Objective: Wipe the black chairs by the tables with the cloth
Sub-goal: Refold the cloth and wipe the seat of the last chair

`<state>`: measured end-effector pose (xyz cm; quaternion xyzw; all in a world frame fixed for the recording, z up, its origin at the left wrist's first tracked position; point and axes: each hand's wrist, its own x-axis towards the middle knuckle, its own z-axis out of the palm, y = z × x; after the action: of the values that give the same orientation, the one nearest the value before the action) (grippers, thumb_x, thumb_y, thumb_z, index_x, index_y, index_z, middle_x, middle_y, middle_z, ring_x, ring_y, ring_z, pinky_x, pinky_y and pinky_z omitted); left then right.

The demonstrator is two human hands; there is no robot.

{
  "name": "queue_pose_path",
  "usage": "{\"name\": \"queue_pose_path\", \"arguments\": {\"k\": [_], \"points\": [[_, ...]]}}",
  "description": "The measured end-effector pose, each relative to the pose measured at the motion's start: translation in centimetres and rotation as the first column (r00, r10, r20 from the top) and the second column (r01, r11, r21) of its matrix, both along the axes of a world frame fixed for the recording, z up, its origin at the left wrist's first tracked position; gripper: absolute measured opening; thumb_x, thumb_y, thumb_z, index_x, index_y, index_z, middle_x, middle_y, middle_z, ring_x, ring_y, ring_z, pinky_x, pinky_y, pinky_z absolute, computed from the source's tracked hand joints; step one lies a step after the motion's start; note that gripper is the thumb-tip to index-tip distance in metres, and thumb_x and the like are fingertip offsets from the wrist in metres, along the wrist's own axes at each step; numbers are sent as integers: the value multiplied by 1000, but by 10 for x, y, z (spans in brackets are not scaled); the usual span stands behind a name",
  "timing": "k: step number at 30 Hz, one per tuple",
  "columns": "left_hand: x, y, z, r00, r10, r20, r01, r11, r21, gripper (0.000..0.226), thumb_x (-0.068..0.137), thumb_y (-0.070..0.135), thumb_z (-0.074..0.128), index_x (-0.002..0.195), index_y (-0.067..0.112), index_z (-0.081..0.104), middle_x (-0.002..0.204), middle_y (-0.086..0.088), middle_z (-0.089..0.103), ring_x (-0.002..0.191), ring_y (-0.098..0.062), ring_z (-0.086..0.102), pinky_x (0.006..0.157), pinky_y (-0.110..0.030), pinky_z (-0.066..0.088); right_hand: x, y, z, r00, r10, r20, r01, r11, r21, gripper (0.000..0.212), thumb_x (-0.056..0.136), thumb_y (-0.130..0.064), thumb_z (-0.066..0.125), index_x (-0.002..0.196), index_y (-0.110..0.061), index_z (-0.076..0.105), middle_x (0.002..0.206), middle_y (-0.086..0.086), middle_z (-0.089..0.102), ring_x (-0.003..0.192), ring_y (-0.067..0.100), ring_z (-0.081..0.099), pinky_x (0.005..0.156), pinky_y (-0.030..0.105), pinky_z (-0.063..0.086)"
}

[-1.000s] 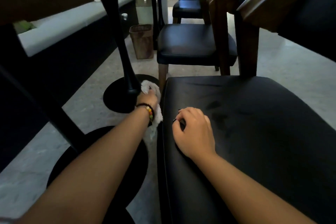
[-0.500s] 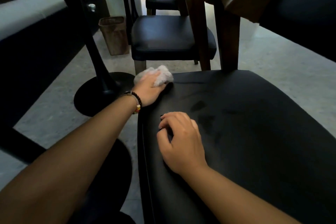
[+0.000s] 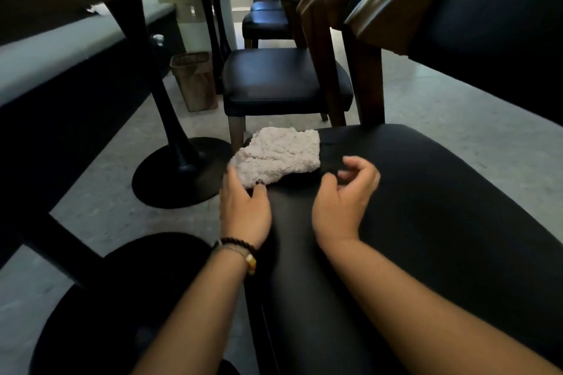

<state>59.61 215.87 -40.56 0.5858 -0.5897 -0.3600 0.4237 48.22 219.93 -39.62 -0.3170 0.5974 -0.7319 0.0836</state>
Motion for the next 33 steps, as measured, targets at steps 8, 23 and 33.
{"name": "queue_pose_path", "arguments": {"k": [8, 23, 33], "points": [[-20, 20, -9, 938, 72, 339, -111, 989, 95, 67, 100, 29, 35, 154, 13, -3, 161, -7, 11, 138, -33, 33, 105, -39, 32, -17, -96, 32, 667, 554, -498, -156, 758, 634, 55, 86, -44, 65, 136, -28, 49, 149, 5, 32, 140, 26, 26, 110, 43, 32], [-22, 21, -9, 920, 138, 366, -168, 984, 52, 68, 98, 28, 36, 153, 21, -4, 157, -4, 22, 129, -31, 43, 93, -41, 42, -99, -118, 26, 490, 614, -620, 275, 566, 777, 47, 93, -48, 48, 125, -16, 60, 125, 15, 59, 114, 36, 57, 96, 42, 47], [-24, 19, -12, 884, 106, 456, -167, 981, 95, 52, 99, 29, 30, 149, 20, 24, 155, 0, 22, 132, -26, 38, 99, -41, 39, -182, -119, -4, 768, 364, -526, 406, 358, 841, 54, 99, -38, 40, 143, -8, 41, 142, 23, 46, 129, 42, 43, 111, 54, 32]]}}
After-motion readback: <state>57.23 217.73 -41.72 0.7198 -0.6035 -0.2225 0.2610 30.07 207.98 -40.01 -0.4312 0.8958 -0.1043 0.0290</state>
